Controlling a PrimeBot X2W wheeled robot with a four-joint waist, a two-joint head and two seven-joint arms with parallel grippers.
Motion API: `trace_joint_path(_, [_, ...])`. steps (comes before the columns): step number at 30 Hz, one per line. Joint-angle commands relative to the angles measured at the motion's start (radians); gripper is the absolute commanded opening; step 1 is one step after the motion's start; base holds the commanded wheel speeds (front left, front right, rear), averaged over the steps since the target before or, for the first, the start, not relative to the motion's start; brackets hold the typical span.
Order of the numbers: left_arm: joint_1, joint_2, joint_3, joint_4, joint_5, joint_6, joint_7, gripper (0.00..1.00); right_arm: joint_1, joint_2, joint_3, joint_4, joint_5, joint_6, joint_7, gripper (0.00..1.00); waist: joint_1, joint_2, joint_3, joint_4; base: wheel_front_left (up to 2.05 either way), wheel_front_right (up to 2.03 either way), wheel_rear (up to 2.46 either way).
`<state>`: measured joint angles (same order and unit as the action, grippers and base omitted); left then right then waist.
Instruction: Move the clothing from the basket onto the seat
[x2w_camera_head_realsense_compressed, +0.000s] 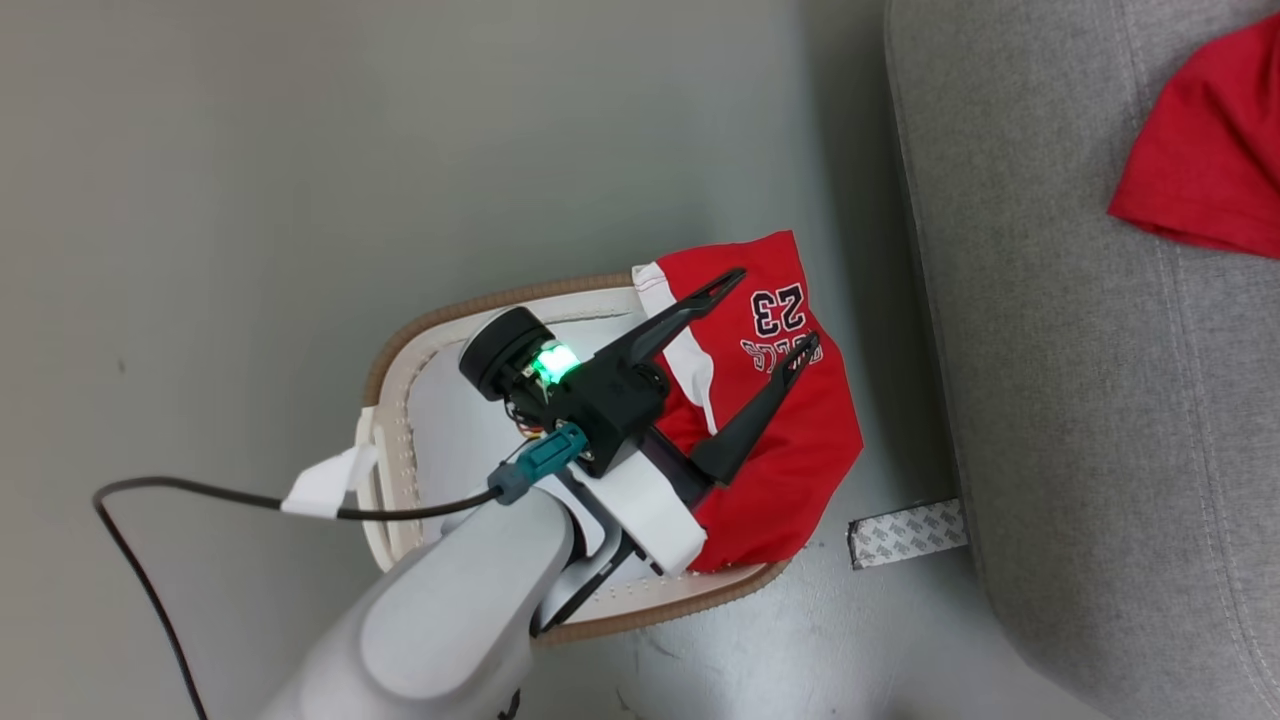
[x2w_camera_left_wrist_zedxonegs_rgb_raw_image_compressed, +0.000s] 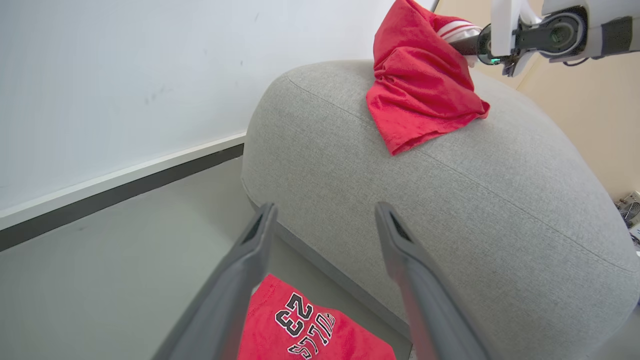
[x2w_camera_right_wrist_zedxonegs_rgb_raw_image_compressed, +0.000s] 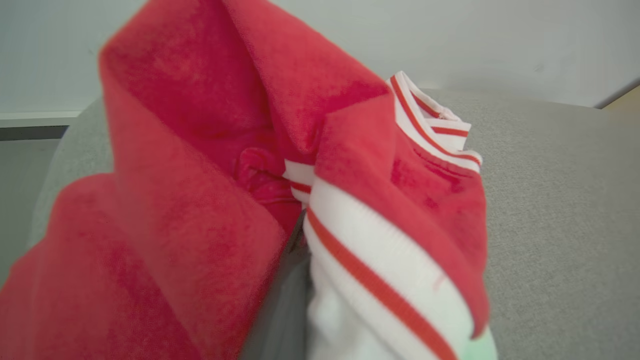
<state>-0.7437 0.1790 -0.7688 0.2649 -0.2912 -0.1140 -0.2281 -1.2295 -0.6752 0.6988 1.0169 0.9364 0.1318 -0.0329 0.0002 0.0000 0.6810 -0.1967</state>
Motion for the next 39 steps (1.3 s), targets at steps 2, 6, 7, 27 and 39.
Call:
trace_joint_path(2, [-0.006, 0.001, 0.003, 0.012, -0.003, 0.005, -0.011, 1.00, -0.021, -0.011, 0.035, -0.003, 0.020, -0.002, 0.029, 0.96, -0.0002, 0.0000, -0.014, -0.002, 0.00, 0.00, 0.00])
trace_joint_path(6, [0.008, 0.001, 0.007, 0.027, -0.014, 0.007, -0.019, 1.00, -0.006, -0.008, 0.089, -0.017, 0.039, -0.002, 0.068, 1.00, -0.0002, 0.0000, -0.046, -0.018, 0.00, 0.00, 0.00])
trace_joint_path(7, [0.008, 0.001, 0.007, 0.027, -0.014, 0.007, -0.019, 1.00, -0.006, -0.008, 0.089, -0.017, 0.039, -0.002, 0.068, 1.00, -0.0002, 0.0000, -0.046, -0.018, 0.00, 0.00, 0.00])
trace_joint_path(27, [0.206, 0.060, 0.149, -0.010, -0.081, 0.064, -0.037, 1.00, 0.097, -0.128, 0.297, -0.260, 0.108, -0.002, -0.050, 1.00, -0.0002, 0.0000, -0.368, -0.068, 0.00, 0.00, 0.00])
trace_joint_path(39, [0.407, 0.069, 0.363, -0.087, -0.082, 0.130, -0.037, 1.00, 0.272, -0.100, 0.184, -0.392, 0.099, -0.002, -0.230, 1.00, -0.0002, 0.0000, -0.562, 0.025, 0.00, 0.00, 0.00])
